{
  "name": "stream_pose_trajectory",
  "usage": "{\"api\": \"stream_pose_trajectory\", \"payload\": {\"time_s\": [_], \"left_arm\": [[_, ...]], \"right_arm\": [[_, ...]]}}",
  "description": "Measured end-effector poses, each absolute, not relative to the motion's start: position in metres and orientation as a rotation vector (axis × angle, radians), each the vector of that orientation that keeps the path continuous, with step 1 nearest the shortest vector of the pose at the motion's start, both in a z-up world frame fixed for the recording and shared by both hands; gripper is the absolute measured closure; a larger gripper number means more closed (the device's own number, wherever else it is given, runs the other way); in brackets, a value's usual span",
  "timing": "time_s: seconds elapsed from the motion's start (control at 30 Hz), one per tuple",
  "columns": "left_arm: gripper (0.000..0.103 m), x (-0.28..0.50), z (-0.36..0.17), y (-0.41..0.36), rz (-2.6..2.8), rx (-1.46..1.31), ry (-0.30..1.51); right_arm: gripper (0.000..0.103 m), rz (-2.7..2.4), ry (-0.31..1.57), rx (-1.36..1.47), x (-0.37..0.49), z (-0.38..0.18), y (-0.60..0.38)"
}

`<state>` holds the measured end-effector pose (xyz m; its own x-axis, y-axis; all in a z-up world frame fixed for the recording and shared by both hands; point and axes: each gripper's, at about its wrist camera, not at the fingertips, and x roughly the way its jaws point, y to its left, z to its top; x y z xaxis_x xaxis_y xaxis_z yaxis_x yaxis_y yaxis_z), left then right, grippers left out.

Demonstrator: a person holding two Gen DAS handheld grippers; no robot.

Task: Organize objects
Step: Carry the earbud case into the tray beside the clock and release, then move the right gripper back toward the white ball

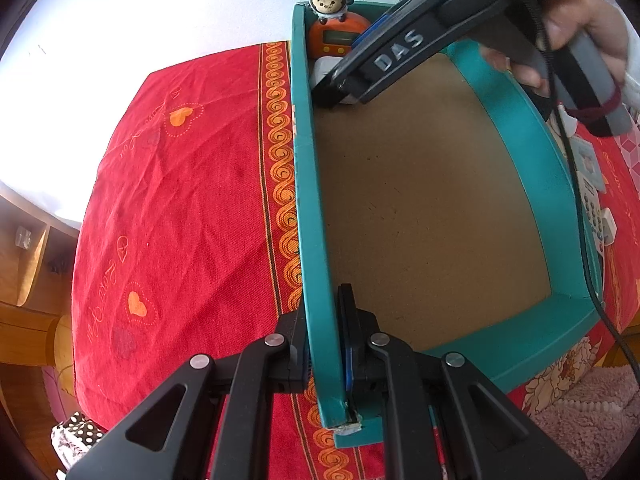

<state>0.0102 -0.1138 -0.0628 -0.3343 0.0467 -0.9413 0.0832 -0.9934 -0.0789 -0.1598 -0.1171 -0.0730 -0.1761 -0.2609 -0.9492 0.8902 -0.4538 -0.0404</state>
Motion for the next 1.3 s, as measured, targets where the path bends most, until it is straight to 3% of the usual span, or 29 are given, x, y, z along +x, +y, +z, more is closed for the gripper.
{"api": "stream_pose_trajectory", "payload": {"time_s": [0.57, 1.03, 1.3], "left_arm": [[0.093, 0.007, -0.063, -0.112, -2.555, 1.795, 0.192], [0.093, 0.009, -0.063, -0.114, -2.553, 1.805, 0.194], [0.093, 0.009, -0.063, -0.113, -2.545, 1.801, 0.190]], "right_arm": [[0.028, -2.154, 0.409, 1.418, -0.119, -0.004, 0.034], [0.028, -2.412, 0.162, 1.667, -0.100, -0.037, 0.182], [0.028, -2.458, 0.162, 1.649, -0.122, -0.041, 0.201]]}}
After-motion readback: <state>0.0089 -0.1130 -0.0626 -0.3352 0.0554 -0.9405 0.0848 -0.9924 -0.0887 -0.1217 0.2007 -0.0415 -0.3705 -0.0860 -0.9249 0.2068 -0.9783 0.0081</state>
